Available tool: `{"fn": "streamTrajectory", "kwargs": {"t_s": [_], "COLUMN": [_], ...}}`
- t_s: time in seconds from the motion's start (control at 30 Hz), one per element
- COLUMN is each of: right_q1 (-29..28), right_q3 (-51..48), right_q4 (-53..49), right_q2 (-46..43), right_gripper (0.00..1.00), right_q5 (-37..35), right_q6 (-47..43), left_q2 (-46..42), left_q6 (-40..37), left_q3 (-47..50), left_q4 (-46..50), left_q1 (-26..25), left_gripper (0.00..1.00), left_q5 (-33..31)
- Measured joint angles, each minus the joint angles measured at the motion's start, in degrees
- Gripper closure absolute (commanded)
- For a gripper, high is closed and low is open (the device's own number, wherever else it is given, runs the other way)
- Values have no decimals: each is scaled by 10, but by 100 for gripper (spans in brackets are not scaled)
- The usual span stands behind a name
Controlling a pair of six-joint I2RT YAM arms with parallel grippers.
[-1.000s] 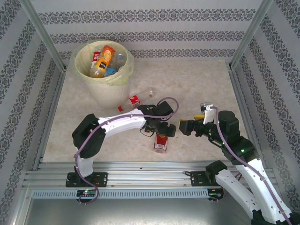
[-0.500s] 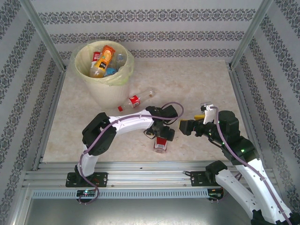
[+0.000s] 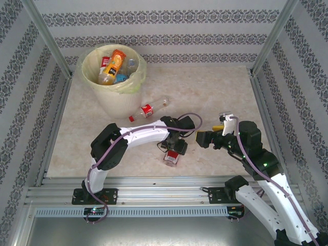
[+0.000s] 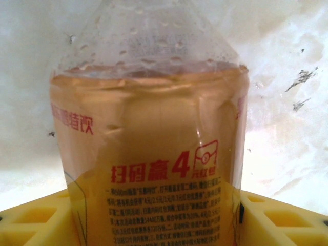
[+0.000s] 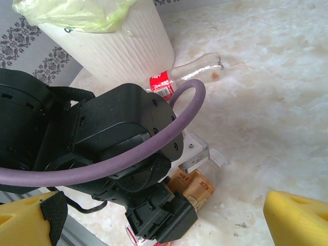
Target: Put the plastic bottles in the bin
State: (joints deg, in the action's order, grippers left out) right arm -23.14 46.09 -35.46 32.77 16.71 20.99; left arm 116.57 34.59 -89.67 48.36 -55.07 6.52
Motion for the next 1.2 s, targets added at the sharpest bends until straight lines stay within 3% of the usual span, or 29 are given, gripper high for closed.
{"fn": "streamTrajectory", "kwargs": {"t_s": [0.33, 0.67, 1.2], "right_q1": [0, 0, 0], "right_q3": [-8, -27, -23], "right_q4": [26, 134, 264], "right_q2": [-13, -41, -33], "right_gripper": [2, 2, 2], "right_q5": [23, 102, 121], "right_q6": [2, 29, 32], "left_q2": [-49, -120, -134], "left_q6": [-44, -104, -196], "left_q3": [-10, -66, -322], "left_q4": [10, 28, 142], "left_q1": [18, 83, 217], "left_gripper": [37, 37, 38], "left_q5": [1, 27, 23]}}
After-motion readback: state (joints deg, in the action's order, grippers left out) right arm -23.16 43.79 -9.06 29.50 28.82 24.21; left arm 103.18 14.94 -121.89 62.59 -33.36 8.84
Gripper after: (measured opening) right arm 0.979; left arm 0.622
